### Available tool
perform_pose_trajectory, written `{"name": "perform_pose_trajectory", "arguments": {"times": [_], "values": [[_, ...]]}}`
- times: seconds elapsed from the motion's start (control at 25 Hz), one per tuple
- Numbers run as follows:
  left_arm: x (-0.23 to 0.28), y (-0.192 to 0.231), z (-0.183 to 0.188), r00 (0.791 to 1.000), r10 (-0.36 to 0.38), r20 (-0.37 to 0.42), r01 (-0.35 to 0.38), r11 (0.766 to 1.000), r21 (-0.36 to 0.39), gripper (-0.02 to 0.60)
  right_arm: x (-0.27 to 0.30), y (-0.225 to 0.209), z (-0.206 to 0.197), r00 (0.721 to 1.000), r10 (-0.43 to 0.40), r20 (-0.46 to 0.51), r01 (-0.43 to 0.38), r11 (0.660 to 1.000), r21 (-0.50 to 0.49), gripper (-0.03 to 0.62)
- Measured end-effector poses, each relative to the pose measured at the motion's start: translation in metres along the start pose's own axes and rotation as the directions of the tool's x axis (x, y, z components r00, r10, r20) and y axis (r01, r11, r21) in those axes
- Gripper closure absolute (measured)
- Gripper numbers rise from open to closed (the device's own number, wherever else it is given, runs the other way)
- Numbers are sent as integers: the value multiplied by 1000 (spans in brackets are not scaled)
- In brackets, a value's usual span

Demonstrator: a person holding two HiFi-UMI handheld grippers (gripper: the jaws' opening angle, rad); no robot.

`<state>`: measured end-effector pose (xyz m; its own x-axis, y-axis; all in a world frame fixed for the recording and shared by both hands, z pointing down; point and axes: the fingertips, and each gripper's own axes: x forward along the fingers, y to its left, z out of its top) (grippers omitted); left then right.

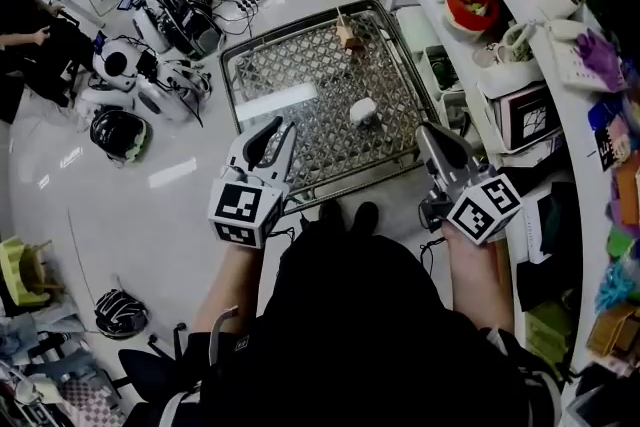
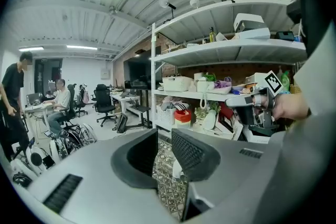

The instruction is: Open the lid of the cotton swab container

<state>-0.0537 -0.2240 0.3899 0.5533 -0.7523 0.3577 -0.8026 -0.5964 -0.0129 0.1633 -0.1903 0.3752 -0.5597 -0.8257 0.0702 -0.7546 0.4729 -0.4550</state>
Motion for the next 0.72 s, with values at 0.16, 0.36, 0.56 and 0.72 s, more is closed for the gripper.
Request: {"name": "perform_pose_trajectory", "arguments": {"times": [0.16,0.36,0.56,0.72], "values": [[6,13,-10,1000,-18,-3,18,1000,-20,502,16,4,-6,1000,-9,-13,9,1000,12,585],[13,18,-19,997,-82,-5,82,997,-14,502,28,9,-15,998,-52,-16,53,999,15,585],[19,20,-33,992,-127,-19,126,992,-16,502,31,8,-29,995,-89,-34,89,996,23,585],[29,14,-49,986,-158,-44,157,987,-31,486,30,2,-42,992,-107,-59,110,993,41,585]]}}
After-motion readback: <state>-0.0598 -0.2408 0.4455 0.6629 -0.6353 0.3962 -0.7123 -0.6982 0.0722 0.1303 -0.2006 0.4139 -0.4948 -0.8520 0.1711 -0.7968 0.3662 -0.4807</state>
